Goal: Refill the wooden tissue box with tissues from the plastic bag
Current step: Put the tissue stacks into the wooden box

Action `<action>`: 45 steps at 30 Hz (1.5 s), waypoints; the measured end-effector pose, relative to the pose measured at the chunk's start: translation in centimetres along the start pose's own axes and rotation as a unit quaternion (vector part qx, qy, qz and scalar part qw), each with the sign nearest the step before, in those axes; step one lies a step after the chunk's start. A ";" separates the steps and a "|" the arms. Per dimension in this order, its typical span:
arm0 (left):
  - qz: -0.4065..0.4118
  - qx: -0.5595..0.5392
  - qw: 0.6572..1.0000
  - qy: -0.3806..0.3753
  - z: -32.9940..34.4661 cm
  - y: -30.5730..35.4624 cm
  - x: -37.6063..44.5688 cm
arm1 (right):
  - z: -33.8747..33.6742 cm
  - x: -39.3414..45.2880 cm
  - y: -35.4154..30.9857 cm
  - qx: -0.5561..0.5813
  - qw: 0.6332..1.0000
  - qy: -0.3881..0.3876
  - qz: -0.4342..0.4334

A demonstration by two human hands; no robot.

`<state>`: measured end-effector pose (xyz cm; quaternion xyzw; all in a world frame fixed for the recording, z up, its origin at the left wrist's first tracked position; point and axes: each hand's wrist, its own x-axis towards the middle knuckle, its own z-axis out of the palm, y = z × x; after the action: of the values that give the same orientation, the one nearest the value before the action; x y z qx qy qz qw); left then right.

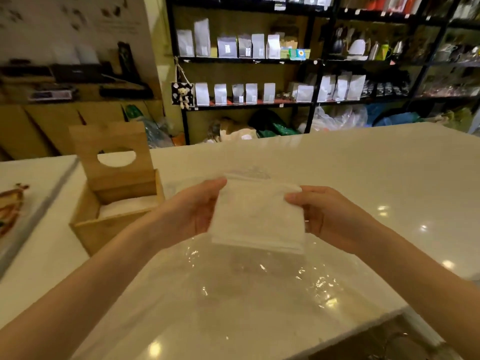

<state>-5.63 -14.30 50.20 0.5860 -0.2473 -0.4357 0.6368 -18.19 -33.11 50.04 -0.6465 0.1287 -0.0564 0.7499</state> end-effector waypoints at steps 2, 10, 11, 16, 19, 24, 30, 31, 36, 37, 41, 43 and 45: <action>-0.008 0.033 0.998 0.048 -2.0 0.1 -1.1 | 1.4 2.4 -0.1 0.009 0.998 -0.041 0.036; -0.043 0.126 0.963 0.235 -9.0 2.9 -6.0 | 9.4 11.3 -1.9 -0.067 0.975 -0.193 0.086; -0.049 0.126 0.958 0.252 -10.0 3.3 -6.5 | 10.4 12.2 -2.1 -0.075 0.973 -0.204 0.082; -0.086 0.131 0.934 0.320 -13.2 4.6 -7.8 | 14.5 15.6 -2.4 -0.151 0.961 -0.224 0.058; -0.096 0.114 0.910 0.386 -14.2 4.9 -7.7 | 15.9 16.6 -2.1 -0.195 0.959 -0.197 0.055; -0.097 0.164 0.871 0.452 -14.6 4.6 -6.9 | 16.5 17.4 -1.8 -0.268 0.956 -0.117 0.029; -0.075 0.256 0.821 0.505 -14.9 4.0 -6.1 | 16.6 17.2 -0.6 -0.239 0.968 -0.070 -0.032; -0.077 0.269 0.813 0.511 -15.0 4.0 -5.9 | 16.6 17.3 -0.3 -0.245 0.967 -0.057 -0.053; -0.083 0.362 0.785 0.495 -15.1 3.7 -5.2 | 16.6 17.5 0.7 -0.374 0.918 0.011 -0.134; -0.083 0.384 0.774 0.496 -15.2 3.5 -5.1 | 16.7 17.5 0.7 -0.401 0.904 0.014 -0.148; -0.093 0.501 0.715 0.479 -15.5 2.9 -4.9 | 17.4 17.4 0.1 -0.490 0.852 0.032 -0.182; -0.099 0.546 0.685 0.472 -15.3 2.9 -4.8 | 17.8 17.2 -0.1 -0.513 0.834 0.040 -0.199; -0.108 0.577 0.661 0.467 -15.0 2.9 -4.7 | 18.0 17.0 -0.2 -0.532 0.818 0.042 -0.213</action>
<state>5.18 -2.61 51.03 0.9852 -0.0545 0.0597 0.1513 2.89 -20.23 50.52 -0.9532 0.0287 -0.1646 0.2521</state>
